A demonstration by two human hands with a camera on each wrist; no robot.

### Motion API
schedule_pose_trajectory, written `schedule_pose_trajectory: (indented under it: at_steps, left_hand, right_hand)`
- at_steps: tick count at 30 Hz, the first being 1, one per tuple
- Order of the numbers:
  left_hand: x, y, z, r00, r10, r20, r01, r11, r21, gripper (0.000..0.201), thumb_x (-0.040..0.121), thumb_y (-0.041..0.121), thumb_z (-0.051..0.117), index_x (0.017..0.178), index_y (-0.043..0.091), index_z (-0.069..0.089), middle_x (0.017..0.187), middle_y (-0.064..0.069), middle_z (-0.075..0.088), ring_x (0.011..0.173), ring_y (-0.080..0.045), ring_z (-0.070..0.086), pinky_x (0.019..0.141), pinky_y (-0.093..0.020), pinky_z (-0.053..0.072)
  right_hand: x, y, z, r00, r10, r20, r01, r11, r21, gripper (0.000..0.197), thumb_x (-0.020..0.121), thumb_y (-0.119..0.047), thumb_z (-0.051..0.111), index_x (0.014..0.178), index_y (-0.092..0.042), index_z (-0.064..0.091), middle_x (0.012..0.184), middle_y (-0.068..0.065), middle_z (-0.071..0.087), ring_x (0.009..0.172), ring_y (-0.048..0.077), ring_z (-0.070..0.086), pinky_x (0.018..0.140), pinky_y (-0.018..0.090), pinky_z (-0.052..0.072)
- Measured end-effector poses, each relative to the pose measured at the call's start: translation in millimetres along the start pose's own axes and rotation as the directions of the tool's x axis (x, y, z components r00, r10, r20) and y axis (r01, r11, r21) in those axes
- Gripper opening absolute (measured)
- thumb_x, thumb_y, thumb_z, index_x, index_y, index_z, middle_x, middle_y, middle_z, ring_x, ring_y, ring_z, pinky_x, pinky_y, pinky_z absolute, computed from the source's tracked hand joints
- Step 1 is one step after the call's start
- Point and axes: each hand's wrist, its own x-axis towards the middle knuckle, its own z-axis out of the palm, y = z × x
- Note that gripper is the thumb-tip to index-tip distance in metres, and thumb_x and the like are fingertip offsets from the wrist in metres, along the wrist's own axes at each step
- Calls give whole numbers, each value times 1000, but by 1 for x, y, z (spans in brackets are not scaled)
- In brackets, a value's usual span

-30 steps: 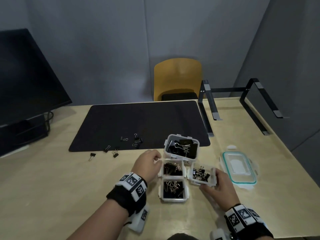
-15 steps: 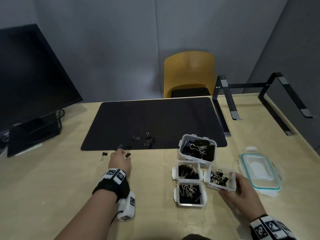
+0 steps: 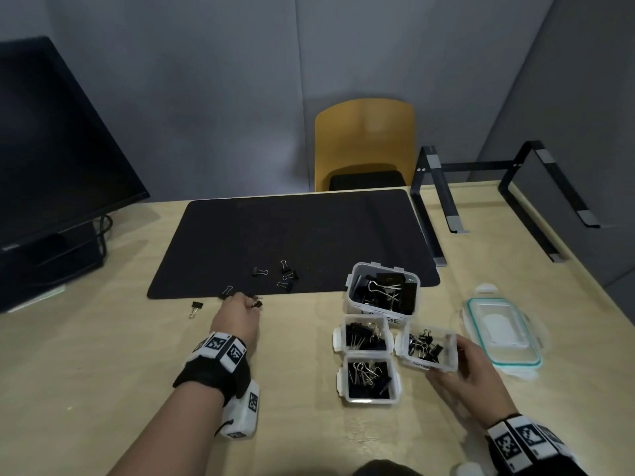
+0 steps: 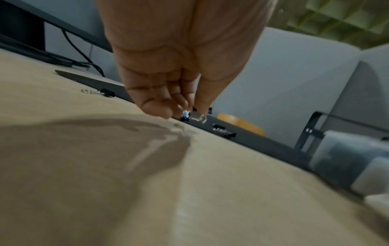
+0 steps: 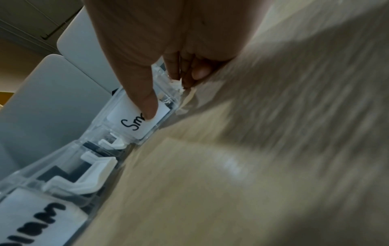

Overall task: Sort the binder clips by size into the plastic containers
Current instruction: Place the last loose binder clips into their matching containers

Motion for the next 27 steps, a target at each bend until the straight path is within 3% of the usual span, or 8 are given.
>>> schedule_pose_trajectory:
  at_steps: [4, 8, 11, 13, 18, 21, 27]
  left_hand:
    - [-33, 15, -2, 998, 57, 1, -57, 992, -116, 5, 93, 23, 55, 92, 18, 54, 98, -2, 60, 78, -13, 55, 70, -25, 40]
    - [-66, 38, -3, 974, 221, 52, -210, 965, -159, 2, 93, 23, 54, 93, 21, 53, 101, 1, 58, 82, -11, 54, 73, -23, 40]
    - [-96, 64, -3, 911, 396, 116, -371, 909, -189, 2, 94, 24, 53, 95, 24, 53, 98, 8, 55, 79, -3, 53, 67, -15, 38]
    - [-114, 82, 1, 851, 495, 174, -456, 862, -222, 3, 94, 24, 52, 94, 27, 53, 94, 13, 53, 78, 2, 51, 66, -12, 37]
    - [-134, 125, 25, 730, 620, 288, -599, 783, -168, 2, 91, 27, 55, 92, 29, 54, 93, 13, 53, 83, -5, 52, 72, -18, 40]
    - [-139, 146, 36, 673, 663, 328, -657, 739, -147, 10, 90, 25, 55, 99, 22, 58, 101, 7, 58, 93, -11, 53, 83, -26, 43]
    - [-138, 162, 47, 643, 670, 371, -710, 703, -40, 19, 92, 23, 53, 109, 17, 59, 114, -2, 58, 109, -22, 50, 95, -34, 39]
  right_hand:
    - [-2, -5, -2, 1000, 3, 10, -3, 1000, 12, 62, 68, -7, 80, 119, -21, 50, 112, -2, 53, 102, 13, 51, 86, 23, 37]
    - [-4, -9, -3, 1000, 13, 19, -13, 1000, 16, 61, 69, -9, 79, 122, -19, 50, 113, -3, 53, 99, 9, 51, 81, 16, 38]
    - [-5, -8, -2, 999, 42, 22, -43, 998, 54, 62, 69, -11, 78, 124, -17, 50, 115, -4, 54, 104, 12, 53, 90, 25, 41]
    - [-6, -9, -2, 998, 53, 22, -54, 996, 66, 62, 69, -10, 78, 125, -17, 50, 115, -4, 54, 105, 13, 53, 91, 26, 40]
    - [-5, -11, -1, 998, 60, 8, -60, 996, 67, 62, 68, -8, 78, 123, -17, 51, 114, -3, 55, 104, 13, 54, 90, 26, 42]
    - [-3, -9, 0, 999, 52, -9, -52, 997, 56, 63, 66, -6, 78, 123, -15, 53, 113, 0, 56, 104, 15, 55, 91, 28, 43]
    - [-2, -6, 0, 999, 34, -21, -33, 999, 40, 62, 64, -9, 78, 120, -18, 54, 111, -1, 57, 104, 15, 55, 94, 34, 45]
